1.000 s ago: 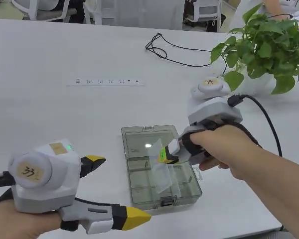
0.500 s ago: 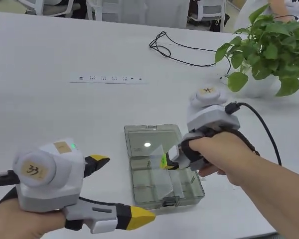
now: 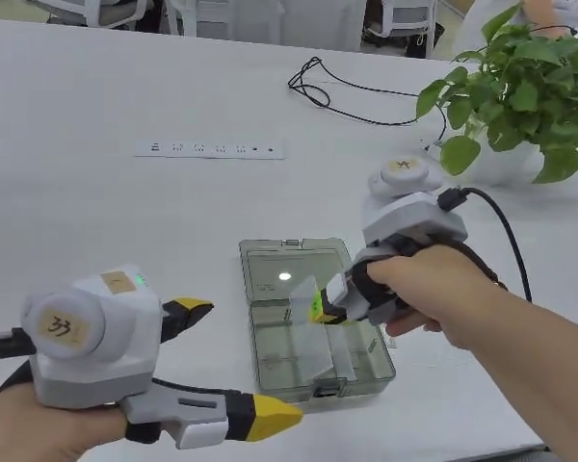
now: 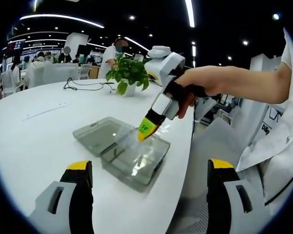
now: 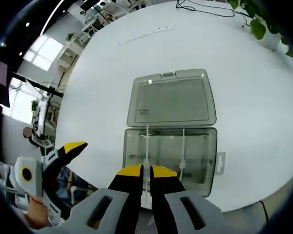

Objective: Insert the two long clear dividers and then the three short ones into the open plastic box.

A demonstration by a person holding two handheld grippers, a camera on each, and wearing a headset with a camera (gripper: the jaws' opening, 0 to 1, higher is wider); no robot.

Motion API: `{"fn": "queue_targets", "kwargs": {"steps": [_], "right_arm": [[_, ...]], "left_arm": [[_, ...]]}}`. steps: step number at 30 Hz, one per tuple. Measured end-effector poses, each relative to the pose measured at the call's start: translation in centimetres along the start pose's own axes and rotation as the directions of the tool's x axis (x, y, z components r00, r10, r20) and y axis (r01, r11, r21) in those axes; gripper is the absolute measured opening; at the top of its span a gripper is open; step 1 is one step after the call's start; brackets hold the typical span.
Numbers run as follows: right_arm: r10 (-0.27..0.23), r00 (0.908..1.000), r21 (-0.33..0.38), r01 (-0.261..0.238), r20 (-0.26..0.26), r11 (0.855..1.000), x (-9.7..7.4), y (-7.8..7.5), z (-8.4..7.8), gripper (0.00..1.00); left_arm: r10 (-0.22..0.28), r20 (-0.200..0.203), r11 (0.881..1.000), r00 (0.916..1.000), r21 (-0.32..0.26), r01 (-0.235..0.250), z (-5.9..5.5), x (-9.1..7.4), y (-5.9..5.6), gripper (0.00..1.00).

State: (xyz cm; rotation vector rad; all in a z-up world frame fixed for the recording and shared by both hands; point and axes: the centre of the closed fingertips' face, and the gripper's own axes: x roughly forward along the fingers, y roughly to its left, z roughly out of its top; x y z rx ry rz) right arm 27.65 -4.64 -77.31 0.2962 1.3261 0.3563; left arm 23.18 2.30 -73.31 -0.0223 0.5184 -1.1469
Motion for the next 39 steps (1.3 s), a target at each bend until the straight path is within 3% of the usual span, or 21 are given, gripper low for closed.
{"fn": "queue_targets", "kwargs": {"steps": [3, 10, 34, 39], "right_arm": [[-0.017, 0.9993, 0.0, 0.017, -0.032, 1.0, 0.3, -0.4, -0.4, 0.06], [-0.021, 0.9983, 0.012, 0.021, -0.054, 1.0, 0.9, -0.9, -0.3, 0.06], [-0.038, 0.9983, 0.0, 0.038, -0.044, 0.999, 1.9, -1.3, -0.1, 0.06], [-0.056, 0.9978, -0.034, 0.055, -0.034, 0.998, 2.1, -1.2, -0.1, 0.06]], "left_arm": [[-0.003, -0.003, 1.0, 1.0, 0.002, 0.003, -0.1, 0.1, 0.0, 1.0], [-0.002, -0.003, 1.0, 1.0, -0.004, 0.002, -0.1, -0.1, 0.1, 1.0], [-0.007, -0.002, 1.0, 1.0, -0.026, 0.007, -0.2, 0.3, 0.2, 0.99], [-0.004, -0.001, 1.0, 1.0, -0.029, 0.004, -0.3, 0.2, 0.3, 0.99]]}}
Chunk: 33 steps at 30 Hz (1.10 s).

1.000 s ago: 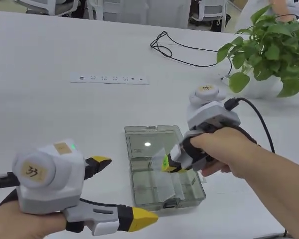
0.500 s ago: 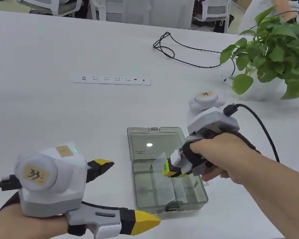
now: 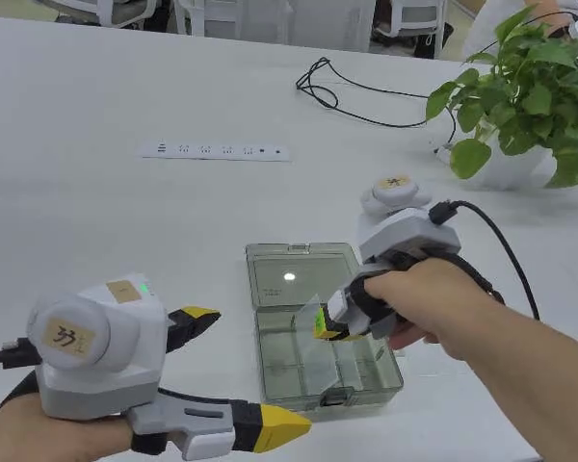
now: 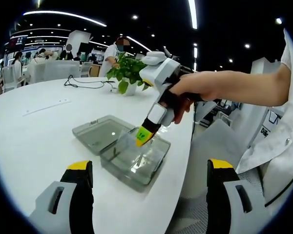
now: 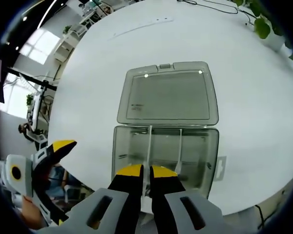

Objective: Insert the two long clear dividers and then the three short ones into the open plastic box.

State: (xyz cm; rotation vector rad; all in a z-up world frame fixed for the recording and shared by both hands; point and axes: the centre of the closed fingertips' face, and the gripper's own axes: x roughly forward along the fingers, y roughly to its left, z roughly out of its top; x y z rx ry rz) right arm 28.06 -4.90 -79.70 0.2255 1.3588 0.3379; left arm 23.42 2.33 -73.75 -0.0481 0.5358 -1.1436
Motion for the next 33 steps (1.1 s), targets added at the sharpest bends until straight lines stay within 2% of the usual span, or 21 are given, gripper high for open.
{"fn": "queue_targets", "kwargs": {"steps": [15, 22, 26, 33], "right_arm": [[-0.057, 0.9982, -0.108, 0.059, 0.018, 0.992, 0.1, 0.3, 0.2, 0.06], [-0.1, 0.9946, -0.178, 0.103, 0.028, 0.979, 0.1, 0.6, 0.2, 0.06], [-0.095, 0.995, -0.194, 0.099, 0.029, 0.976, 0.5, 0.7, 0.1, 0.06], [-0.053, 0.9981, -0.205, 0.058, 0.032, 0.977, 1.0, 1.0, 0.1, 0.07]], "left_arm": [[0.004, -0.006, 1.0, 1.0, -0.001, -0.004, -0.3, -0.2, 0.1, 1.0], [0.005, -0.006, 1.0, 1.0, 0.001, -0.005, -0.4, -0.2, 0.2, 1.0], [0.003, -0.011, 1.0, 0.9999, 0.005, -0.003, -0.5, -0.1, 0.1, 1.0], [0.004, -0.017, 1.0, 0.9999, 0.006, -0.004, -0.6, -0.1, 0.2, 1.0]]}}
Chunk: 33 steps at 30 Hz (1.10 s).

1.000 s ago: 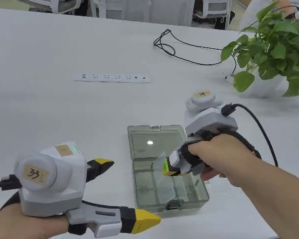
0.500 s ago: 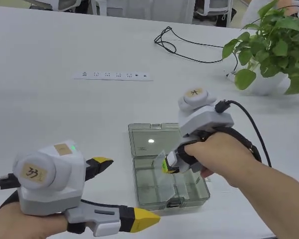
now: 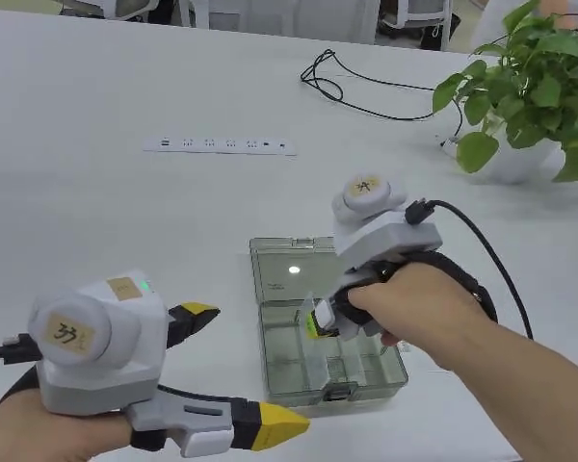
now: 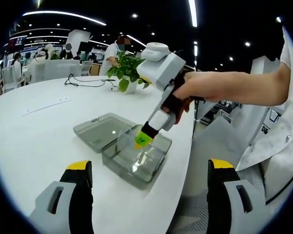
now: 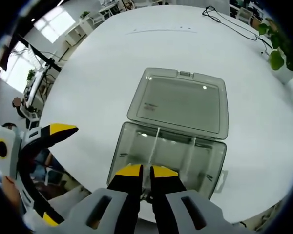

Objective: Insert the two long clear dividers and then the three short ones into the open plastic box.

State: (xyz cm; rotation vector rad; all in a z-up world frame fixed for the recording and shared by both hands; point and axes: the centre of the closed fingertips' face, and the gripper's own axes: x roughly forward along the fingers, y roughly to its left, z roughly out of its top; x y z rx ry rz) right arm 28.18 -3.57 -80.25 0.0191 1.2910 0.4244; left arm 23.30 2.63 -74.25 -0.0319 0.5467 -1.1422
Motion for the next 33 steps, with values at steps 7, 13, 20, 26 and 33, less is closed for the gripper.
{"fn": "queue_targets", "kwargs": {"steps": [7, 13, 20, 26, 33], "right_arm": [[0.035, 0.9993, -0.043, -0.035, 0.015, 0.998, 1.0, 0.1, -0.2, 0.08], [0.071, 0.9972, -0.038, -0.07, 0.026, 0.997, 1.4, 0.0, -0.3, 0.09], [0.105, 0.9937, -0.015, -0.105, 0.038, 0.994, 1.8, 0.0, -0.4, 0.09], [0.124, 0.9905, -0.005, -0.124, 0.06, 0.992, 1.8, 0.0, -0.5, 0.09], [0.186, 0.9773, 0.009, -0.187, 0.102, 0.982, 1.3, 0.2, -0.6, 0.1]], "left_arm": [[0.004, -0.001, 1.0, 1.0, -0.002, -0.004, 0.0, 0.0, 0.1, 1.0], [0.004, -0.011, 1.0, 0.9999, 0.001, -0.004, -0.1, 0.0, 0.2, 1.0], [0.014, -0.012, 1.0, 0.9998, 0.002, -0.014, 0.2, -0.1, 0.2, 1.0], [0.033, -0.008, 0.999, 0.9994, -0.003, -0.033, 0.5, -0.3, 0.2, 1.0], [0.065, 0.0, 0.998, 0.9979, -0.006, -0.065, 1.2, -0.8, 0.0, 1.0]]}}
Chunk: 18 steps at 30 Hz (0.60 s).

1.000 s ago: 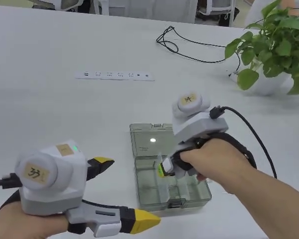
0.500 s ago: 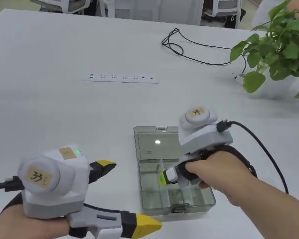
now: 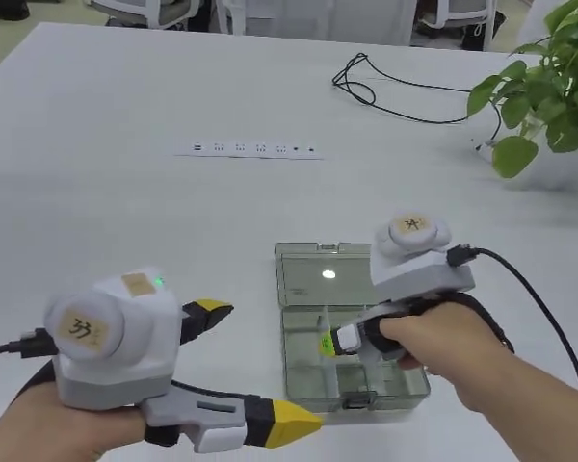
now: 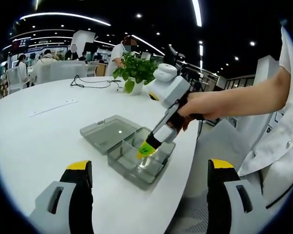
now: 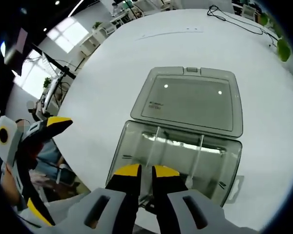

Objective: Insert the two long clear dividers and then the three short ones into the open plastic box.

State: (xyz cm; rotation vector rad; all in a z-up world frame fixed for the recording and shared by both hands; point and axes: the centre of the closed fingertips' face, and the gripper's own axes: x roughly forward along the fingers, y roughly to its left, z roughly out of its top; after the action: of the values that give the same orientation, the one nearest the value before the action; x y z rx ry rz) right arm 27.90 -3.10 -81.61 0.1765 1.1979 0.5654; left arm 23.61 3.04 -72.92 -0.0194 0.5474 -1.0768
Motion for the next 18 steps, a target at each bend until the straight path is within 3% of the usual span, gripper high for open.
{"fn": "queue_targets", "kwargs": {"steps": [6, 13, 18], "right_arm": [[0.072, 0.9962, 0.02, -0.073, 0.049, 0.997, -1.4, 0.4, 0.6, 0.14], [0.172, 0.9773, -0.003, -0.173, 0.124, 0.985, -4.9, 0.9, 2.1, 0.16], [0.24, 0.9566, -0.06, -0.233, 0.166, 0.971, -7.9, 1.3, 2.8, 0.21]], "left_arm": [[0.043, 0.005, 0.999, 0.999, -0.004, -0.043, 0.4, -0.6, 0.0, 1.0], [0.098, 0.019, 0.995, 0.995, -0.013, -0.098, 1.1, -1.3, -0.4, 1.0], [0.127, 0.032, 0.992, 0.9914, -0.014, -0.127, 1.7, -1.5, -0.9, 1.0]]}}
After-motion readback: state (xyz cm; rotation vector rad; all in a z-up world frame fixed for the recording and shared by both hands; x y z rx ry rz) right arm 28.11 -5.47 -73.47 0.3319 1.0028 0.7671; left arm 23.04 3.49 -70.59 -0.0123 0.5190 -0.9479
